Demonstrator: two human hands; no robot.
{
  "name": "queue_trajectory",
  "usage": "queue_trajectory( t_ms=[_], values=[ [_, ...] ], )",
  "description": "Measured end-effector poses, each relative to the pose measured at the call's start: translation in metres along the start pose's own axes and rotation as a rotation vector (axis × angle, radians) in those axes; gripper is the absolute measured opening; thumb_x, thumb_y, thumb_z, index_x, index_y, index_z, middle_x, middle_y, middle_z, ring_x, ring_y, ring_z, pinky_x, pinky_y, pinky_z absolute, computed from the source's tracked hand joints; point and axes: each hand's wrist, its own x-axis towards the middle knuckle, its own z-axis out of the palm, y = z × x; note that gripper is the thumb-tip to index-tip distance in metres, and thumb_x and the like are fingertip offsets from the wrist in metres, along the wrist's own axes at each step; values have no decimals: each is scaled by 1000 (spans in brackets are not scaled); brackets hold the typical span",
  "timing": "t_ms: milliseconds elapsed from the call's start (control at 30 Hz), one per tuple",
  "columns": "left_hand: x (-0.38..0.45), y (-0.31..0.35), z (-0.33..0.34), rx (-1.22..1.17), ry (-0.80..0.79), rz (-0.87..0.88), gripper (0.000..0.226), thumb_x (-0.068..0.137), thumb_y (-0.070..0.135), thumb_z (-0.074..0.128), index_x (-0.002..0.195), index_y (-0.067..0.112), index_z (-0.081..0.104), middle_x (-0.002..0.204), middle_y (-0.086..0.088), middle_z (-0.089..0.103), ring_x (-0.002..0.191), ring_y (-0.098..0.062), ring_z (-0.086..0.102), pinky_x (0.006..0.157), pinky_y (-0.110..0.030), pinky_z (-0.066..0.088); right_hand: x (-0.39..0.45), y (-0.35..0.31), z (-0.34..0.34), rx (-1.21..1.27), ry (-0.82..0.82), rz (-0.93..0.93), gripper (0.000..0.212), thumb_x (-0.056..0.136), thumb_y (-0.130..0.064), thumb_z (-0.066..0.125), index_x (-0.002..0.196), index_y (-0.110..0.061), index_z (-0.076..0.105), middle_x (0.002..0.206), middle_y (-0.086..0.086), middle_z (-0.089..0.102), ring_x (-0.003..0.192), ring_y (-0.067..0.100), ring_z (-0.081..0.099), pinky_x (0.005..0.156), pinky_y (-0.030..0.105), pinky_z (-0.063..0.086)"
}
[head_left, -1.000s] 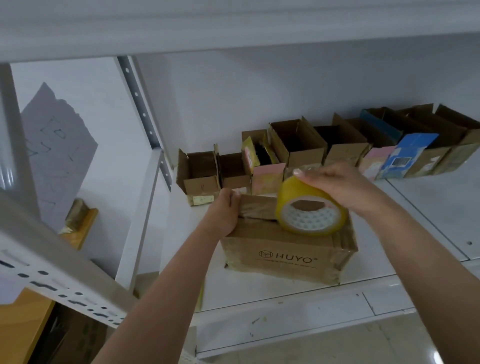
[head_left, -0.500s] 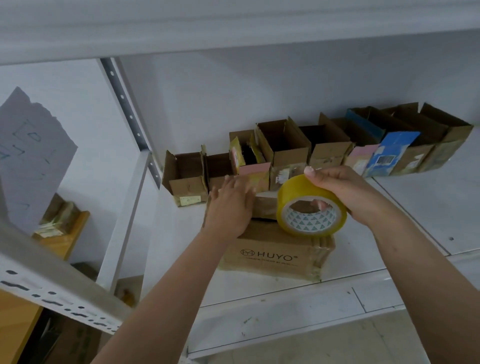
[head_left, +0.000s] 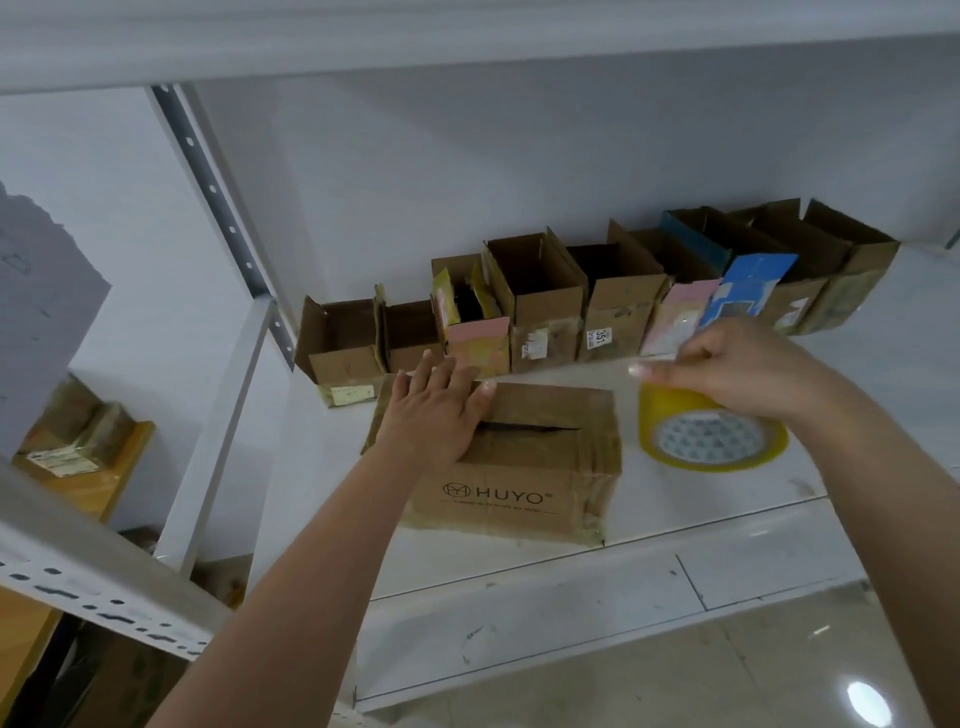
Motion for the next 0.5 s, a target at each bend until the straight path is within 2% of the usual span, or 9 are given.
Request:
queue_trajectory(
  t_ms=[67,200,367,433,500],
  values=[
    [0,0,-1,18,-10,4,83,83,66,-8,152,29,19,163,-2,9,150,-25,-7,118,-48,-5,-5,15,4,13,-60,73,72,48,-84,57,59,-13,70,57,0,68,56,12,66,60,28,47],
    [-2,2,-4,58,-36,3,95,74,75,-9,153,29,17,163,-3,6,150,-27,-8,118,-49,-4,-1,33,18,83,-65,107,62,59,-73,70,56,-11,70,54,1,67,50,10,64,59,28,46],
    [-1,5,-6,103,-56,-5,107,64,85,-2,153,29,15,163,-3,8,150,-27,-6,118,-50,-1,4,49,36,115,-107,164,57,63,-68,74,47,-14,65,49,2,64,45,11,60,56,26,44],
    [-1,5,-7,112,-65,-17,104,66,86,5,153,29,16,163,-2,9,150,-27,-4,118,-51,-1,3,54,47,120,-123,187,57,64,-66,74,40,-17,61,45,1,59,43,13,58,56,27,43],
    [1,5,-7,108,-66,-29,92,76,83,19,152,30,18,163,-2,10,150,-27,-3,118,-51,-1,3,58,55,126,-135,211,58,65,-66,74,38,-17,60,43,1,58,43,15,58,58,30,44]
  ],
)
